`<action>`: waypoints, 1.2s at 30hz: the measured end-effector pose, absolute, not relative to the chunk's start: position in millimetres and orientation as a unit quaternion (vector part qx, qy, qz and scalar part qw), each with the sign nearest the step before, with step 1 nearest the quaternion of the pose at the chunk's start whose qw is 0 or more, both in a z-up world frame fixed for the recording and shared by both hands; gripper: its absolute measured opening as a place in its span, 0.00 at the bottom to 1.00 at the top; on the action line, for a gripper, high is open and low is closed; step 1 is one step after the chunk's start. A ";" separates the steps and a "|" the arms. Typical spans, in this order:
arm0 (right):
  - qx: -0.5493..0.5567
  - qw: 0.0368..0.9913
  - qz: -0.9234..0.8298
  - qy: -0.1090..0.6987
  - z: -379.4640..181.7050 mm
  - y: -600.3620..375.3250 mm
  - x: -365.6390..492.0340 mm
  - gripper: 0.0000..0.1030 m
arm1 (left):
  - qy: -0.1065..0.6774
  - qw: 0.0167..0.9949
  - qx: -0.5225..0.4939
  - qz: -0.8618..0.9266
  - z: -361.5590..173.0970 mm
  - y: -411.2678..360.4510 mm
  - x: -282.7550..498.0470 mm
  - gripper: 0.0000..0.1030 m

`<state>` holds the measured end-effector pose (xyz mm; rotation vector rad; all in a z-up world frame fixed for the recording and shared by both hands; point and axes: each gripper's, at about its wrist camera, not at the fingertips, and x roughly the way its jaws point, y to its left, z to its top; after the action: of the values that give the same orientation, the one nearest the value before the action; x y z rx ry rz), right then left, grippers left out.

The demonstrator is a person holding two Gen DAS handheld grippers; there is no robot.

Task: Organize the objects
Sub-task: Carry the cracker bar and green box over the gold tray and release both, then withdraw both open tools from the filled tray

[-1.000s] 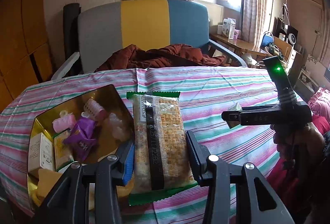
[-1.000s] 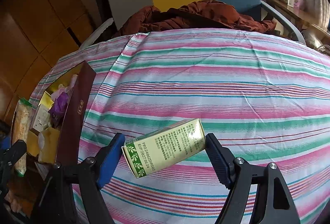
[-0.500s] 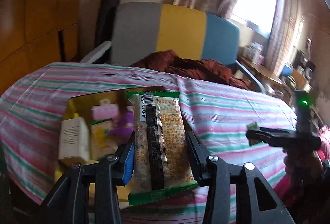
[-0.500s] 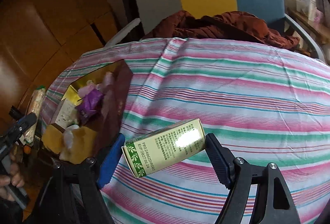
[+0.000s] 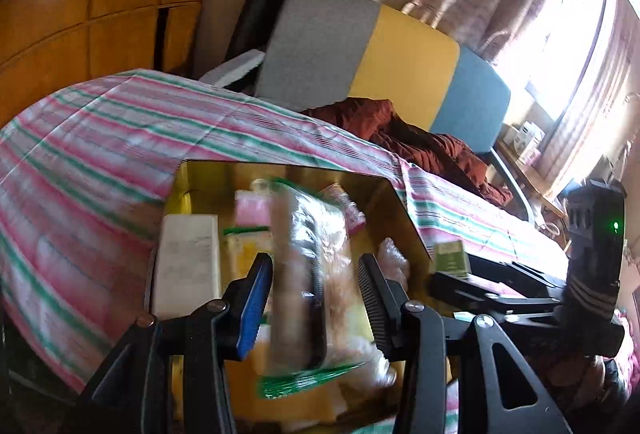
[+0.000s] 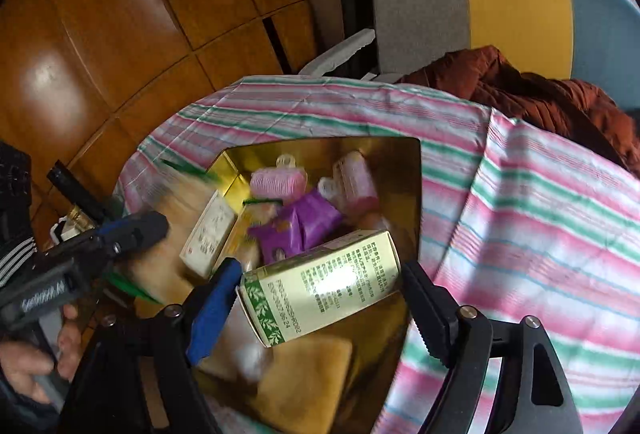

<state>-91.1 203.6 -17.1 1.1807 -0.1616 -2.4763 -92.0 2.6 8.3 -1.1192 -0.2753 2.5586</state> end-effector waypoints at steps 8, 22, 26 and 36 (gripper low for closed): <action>0.428 0.189 -0.882 -0.047 -26.9 189.8 -93.2 0.95 | -0.092 0.141 -0.393 0.904 3.7 6.6 -94.5 0.57; 0.397 0.139 -0.907 -0.024 -24.1 188.1 -49.4 1.00 | -0.022 0.058 -0.343 0.937 23.5 4.0 -47.5 0.64; 0.387 0.123 -0.913 -0.035 -20.3 193.6 -35.8 1.00 | -0.008 0.039 -0.338 0.940 27.2 6.9 -37.5 0.64; 0.372 0.099 -0.922 -0.042 -17.5 201.7 -6.9 1.00 | 0.033 -0.016 -0.355 0.934 18.9 20.1 -19.1 0.65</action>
<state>-6.9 201.7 -17.5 1.1002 -0.1249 -2.7276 -19.1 20.1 18.9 -1.1269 0.1060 2.9657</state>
